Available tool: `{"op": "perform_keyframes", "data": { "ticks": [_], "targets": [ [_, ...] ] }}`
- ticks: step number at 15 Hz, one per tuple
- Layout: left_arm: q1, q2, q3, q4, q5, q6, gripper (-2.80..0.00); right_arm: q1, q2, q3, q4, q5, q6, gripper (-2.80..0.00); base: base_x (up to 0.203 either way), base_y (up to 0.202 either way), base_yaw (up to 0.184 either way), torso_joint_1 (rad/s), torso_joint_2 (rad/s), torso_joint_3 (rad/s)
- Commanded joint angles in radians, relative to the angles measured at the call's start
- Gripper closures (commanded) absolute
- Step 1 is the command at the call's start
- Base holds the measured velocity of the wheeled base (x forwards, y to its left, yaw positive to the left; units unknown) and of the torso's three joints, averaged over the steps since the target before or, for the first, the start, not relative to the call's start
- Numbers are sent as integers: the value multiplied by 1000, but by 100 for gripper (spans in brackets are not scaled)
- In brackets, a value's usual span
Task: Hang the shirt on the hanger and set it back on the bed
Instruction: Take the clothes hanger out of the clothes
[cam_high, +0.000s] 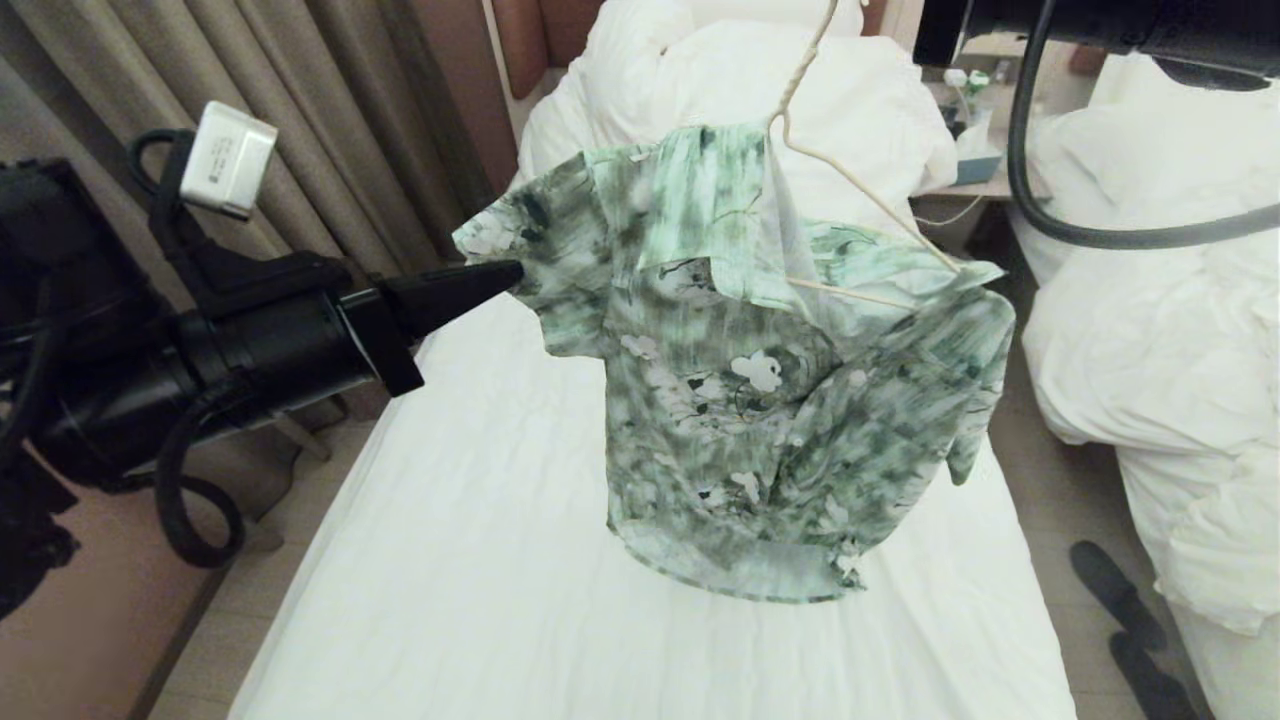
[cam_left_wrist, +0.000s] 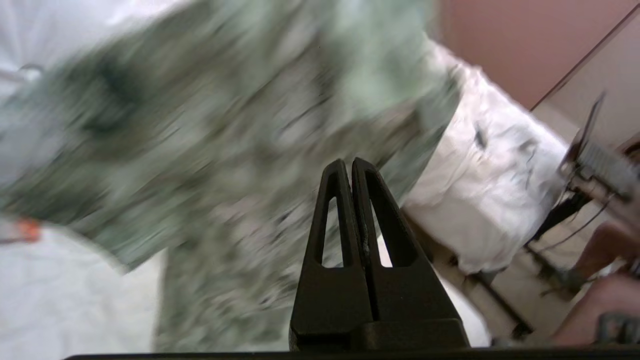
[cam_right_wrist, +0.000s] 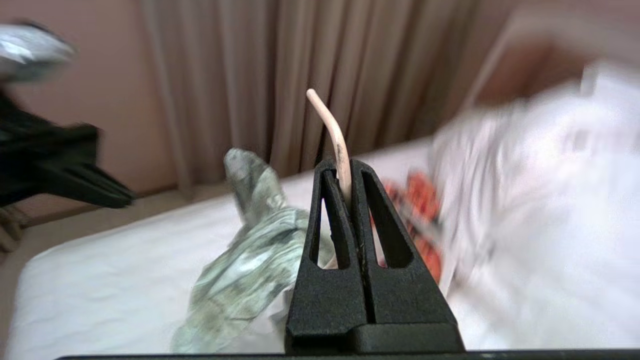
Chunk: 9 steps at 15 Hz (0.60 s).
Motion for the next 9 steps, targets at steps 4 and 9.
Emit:
{"op": "perform_keyframes", "data": {
  "ticks": [4,9],
  "targets": [
    [-244,0,-8,-5,232,-34,0,39,60,2,42,-97,81,0,0,0,0,0,0,0],
    [-442,162,-19,-6,502,-80,0,66,101,9,44,-178,184,0,0,0,0,0,0,0]
  ]
}}
